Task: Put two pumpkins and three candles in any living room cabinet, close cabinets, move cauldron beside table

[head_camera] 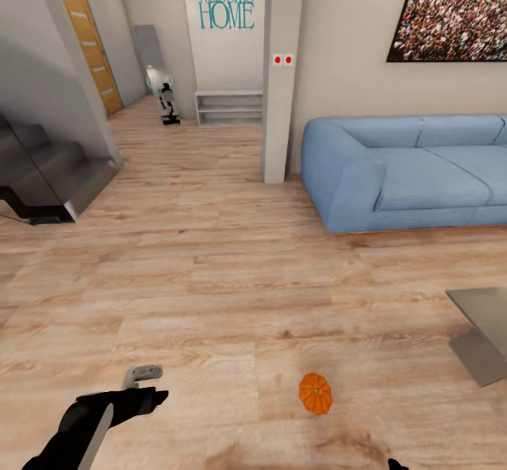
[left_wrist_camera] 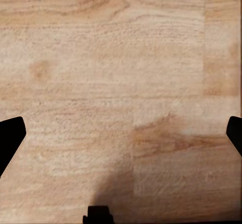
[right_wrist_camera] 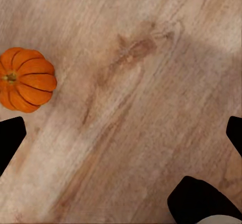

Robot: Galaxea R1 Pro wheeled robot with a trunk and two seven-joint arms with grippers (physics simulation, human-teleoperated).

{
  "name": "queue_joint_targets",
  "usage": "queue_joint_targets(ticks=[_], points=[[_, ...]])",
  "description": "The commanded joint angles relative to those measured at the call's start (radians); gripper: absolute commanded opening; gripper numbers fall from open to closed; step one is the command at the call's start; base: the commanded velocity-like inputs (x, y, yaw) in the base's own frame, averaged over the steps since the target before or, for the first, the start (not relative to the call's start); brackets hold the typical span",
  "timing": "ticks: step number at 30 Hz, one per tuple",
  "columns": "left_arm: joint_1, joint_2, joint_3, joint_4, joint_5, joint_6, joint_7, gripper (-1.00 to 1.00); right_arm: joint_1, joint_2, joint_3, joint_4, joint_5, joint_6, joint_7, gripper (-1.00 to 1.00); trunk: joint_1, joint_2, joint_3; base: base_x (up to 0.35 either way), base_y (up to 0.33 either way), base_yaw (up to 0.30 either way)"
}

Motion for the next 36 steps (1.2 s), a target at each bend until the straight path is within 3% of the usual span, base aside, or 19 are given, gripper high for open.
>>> queue_joint_targets(ticks=[1,6,14,16,22,31,36], points=[[0.000,-0.001,0.002,-0.001,0.009,0.007,0.000,1.00,0.000,-0.002,0.008,-0.002,-0.010,-0.005,-0.005,1.00,0.001,0.000,-0.001,0.328,0.000,0.000],[0.000,-0.003,0.008,-0.046,0.015,0.028,-0.010,1.00,-0.014,0.000,0.006,-0.007,0.006,0.004,-0.006,1.00,0.001,0.000,-0.001,0.328,0.000,0.000],[-0.011,-0.008,0.004,-0.155,0.015,0.128,-0.016,1.00,-0.125,0.012,0.004,-0.009,0.172,0.044,-0.008,1.00,0.001,0.000,-0.001,0.328,0.000,0.000],[-0.012,-0.009,0.004,-0.166,0.015,0.137,-0.018,1.00,-0.139,0.022,0.004,-0.007,0.194,0.051,-0.010,1.00,0.001,0.000,-0.001,0.318,0.000,0.000],[-0.012,-0.011,0.004,-0.175,0.016,0.143,-0.021,1.00,-0.182,0.033,0.004,0.005,0.208,0.055,-0.013,1.00,0.001,0.000,-0.001,0.294,0.000,0.000],[-0.013,-0.014,0.004,-0.176,0.017,0.148,-0.021,1.00,-0.189,0.035,0.005,0.012,0.215,0.055,-0.016,1.00,0.001,0.000,-0.001,0.250,-0.082,0.000],[-0.012,-0.032,0.005,-0.187,0.017,0.153,-0.022,1.00,-0.189,0.035,0.005,0.012,0.215,0.055,-0.016,1.00,0.001,0.000,-0.001,0.154,-0.093,0.000]])
